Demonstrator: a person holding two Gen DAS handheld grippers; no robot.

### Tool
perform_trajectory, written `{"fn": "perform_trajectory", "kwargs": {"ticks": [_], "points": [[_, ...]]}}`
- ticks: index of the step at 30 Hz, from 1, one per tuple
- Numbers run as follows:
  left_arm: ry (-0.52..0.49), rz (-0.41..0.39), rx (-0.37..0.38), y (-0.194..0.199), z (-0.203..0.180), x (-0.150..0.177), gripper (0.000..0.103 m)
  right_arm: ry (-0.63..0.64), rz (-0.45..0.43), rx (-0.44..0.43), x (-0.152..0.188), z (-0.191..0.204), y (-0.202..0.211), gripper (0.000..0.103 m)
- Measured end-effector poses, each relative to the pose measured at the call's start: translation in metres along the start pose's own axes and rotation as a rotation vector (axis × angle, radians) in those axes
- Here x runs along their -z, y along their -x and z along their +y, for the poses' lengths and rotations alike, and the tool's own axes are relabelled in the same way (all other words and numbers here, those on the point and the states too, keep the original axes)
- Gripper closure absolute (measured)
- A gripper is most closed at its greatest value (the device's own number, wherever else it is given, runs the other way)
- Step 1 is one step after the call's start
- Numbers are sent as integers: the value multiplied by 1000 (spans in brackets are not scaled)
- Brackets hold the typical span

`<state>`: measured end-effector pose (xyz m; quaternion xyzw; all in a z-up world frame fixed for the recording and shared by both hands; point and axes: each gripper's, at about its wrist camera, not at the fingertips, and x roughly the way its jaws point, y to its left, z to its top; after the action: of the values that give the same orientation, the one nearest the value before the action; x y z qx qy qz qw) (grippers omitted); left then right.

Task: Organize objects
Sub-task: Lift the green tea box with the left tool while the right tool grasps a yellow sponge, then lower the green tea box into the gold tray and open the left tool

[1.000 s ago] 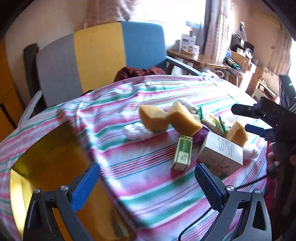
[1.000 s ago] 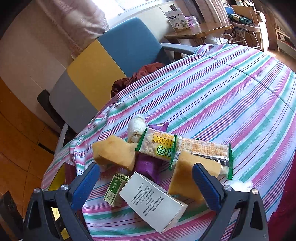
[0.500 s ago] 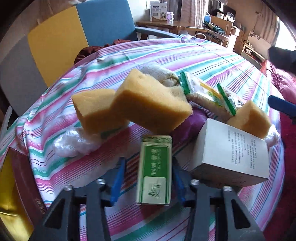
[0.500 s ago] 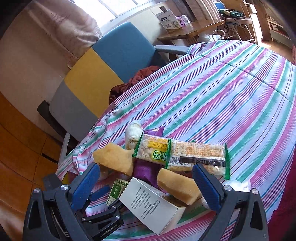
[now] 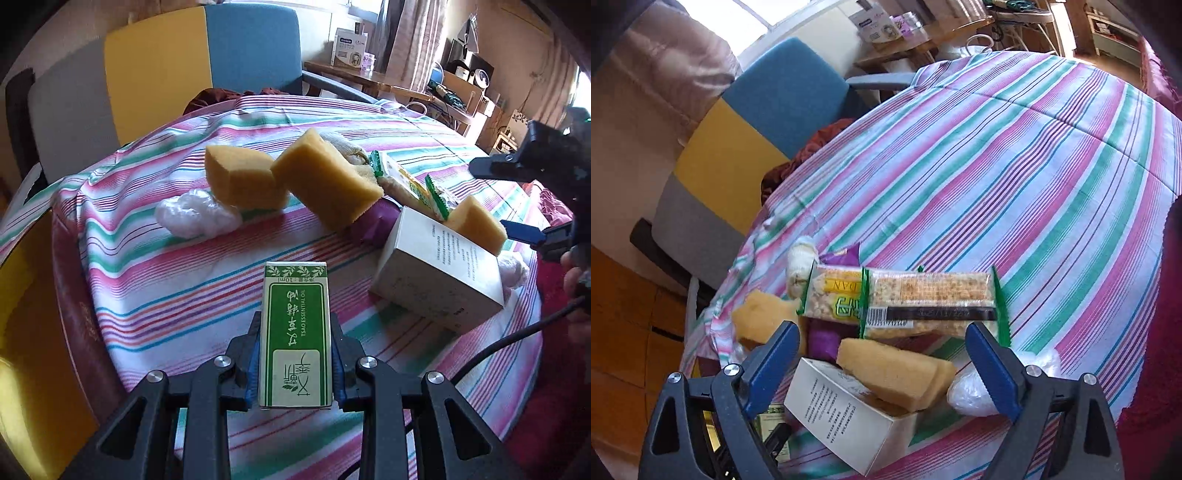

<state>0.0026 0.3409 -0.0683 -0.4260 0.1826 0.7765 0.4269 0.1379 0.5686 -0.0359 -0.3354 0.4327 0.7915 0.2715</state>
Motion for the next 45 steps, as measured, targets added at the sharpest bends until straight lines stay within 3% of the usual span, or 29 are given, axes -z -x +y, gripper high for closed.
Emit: {"fn": "perform_trajectory", "kwargs": {"ticks": [2, 9, 11, 12, 13, 16, 22, 26, 32, 36, 45], "points": [[0, -14, -1, 10, -1, 3, 72, 39, 23, 49, 3, 5, -6, 10], [10, -80, -8, 42, 3, 12, 72, 84, 63, 100, 9, 10, -15, 10], [23, -98, -10, 52, 6, 15, 72, 95, 80, 117, 10, 11, -19, 22], [29, -105, -11, 55, 8, 16, 72, 103, 89, 130, 11, 11, -21, 38], [37, -112, -11, 60, 10, 18, 72, 108, 95, 152, 12, 11, -23, 45], [66, -139, -20, 76, 21, 27, 72, 126, 68, 170, 12, 13, -18, 51], [204, -183, -67, 112, 75, 47, 72, 135, -9, 161, 8, 17, -2, 51], [315, -208, -141, 136, 123, 67, 72, 175, -17, 143, 10, 26, 2, 51], [472, -194, -235, 152, 189, 105, 72, 226, -21, 137, 14, 38, 0, 51], [496, -176, -283, 154, 208, 121, 72, 240, -15, 144, 16, 40, -1, 51], [526, -127, -357, 137, 264, 91, 72, 267, -14, 159, 18, 45, -3, 51]]}}
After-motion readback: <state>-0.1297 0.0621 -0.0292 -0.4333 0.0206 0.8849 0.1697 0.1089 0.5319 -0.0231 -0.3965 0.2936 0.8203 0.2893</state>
